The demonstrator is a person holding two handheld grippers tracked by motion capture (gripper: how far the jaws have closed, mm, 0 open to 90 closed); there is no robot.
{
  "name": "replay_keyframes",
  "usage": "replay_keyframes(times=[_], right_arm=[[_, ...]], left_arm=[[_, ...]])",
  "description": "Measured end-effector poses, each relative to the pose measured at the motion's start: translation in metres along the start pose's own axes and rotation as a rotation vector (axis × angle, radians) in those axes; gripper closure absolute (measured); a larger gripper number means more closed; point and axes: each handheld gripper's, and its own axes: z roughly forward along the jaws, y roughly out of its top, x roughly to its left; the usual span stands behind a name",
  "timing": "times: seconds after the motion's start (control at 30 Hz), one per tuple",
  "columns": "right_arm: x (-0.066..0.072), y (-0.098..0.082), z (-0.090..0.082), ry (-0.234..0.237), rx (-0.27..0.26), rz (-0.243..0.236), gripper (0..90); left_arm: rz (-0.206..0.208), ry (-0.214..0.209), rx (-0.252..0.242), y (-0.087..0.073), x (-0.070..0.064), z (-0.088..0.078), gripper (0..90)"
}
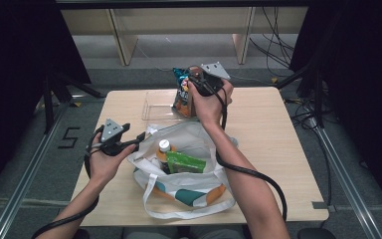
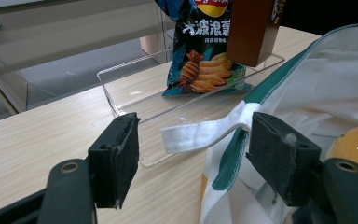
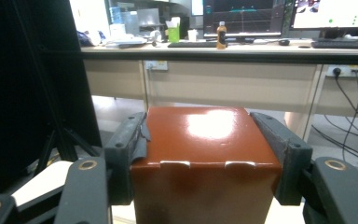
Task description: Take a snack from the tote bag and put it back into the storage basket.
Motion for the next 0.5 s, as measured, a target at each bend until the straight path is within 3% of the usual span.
replay_keyframes(times=[0.33,0.5], right_arm=[[-0.001,-0.011,0.001,-0.041,-0.019,0.036,39.9],[-0.001,-0.013,0.001,-0.054,-0.022,0.023,39.9]], left_arm=[[0.002,-0.002,-0.001,0.0,0.0,0.0,32.8],[0.0,-0.001,-0.001,0.0,-0.001,0.0,32.8]])
